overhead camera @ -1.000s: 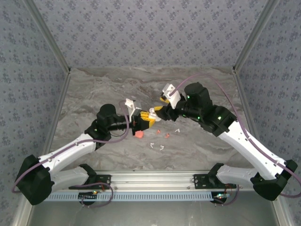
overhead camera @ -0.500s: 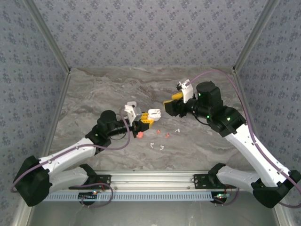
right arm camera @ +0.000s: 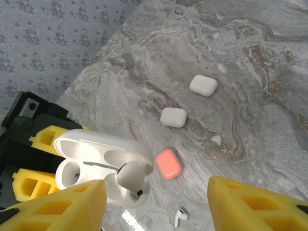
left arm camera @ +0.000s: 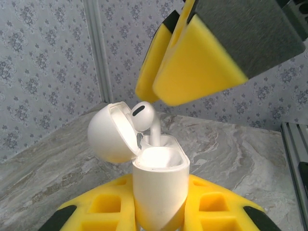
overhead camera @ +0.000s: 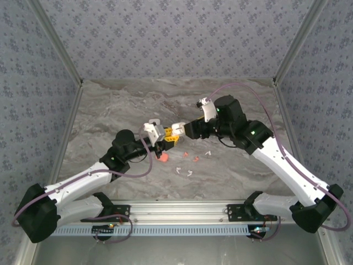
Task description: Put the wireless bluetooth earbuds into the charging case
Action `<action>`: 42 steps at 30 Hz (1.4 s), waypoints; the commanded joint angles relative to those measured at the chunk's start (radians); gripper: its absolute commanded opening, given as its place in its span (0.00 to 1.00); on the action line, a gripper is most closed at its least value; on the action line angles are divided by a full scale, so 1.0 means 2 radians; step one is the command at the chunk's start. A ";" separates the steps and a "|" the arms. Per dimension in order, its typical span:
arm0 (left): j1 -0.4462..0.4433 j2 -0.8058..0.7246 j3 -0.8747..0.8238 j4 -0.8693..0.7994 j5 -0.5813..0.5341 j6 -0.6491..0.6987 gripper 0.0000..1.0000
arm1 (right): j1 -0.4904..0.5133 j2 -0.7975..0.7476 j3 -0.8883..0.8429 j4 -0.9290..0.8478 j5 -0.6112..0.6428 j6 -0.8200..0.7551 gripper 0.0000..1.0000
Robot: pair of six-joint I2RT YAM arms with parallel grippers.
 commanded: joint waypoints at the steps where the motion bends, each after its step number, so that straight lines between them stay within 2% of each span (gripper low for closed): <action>1: -0.004 -0.010 0.014 0.012 0.001 0.009 0.00 | 0.006 0.006 0.021 0.016 -0.002 0.011 0.58; 5: -0.004 -0.010 0.014 0.011 0.002 0.010 0.00 | 0.008 0.013 0.022 0.023 -0.002 0.016 0.55; 15: -0.004 -0.010 0.014 0.012 -0.004 0.006 0.00 | 0.009 0.013 0.021 0.011 0.000 0.013 0.35; 19: -0.005 -0.009 0.013 0.016 -0.006 0.003 0.00 | 0.010 0.009 0.017 0.006 -0.004 0.009 0.32; 42: -0.004 -0.007 0.013 0.022 -0.010 -0.005 0.00 | 0.009 -0.008 0.006 -0.013 -0.003 0.003 0.31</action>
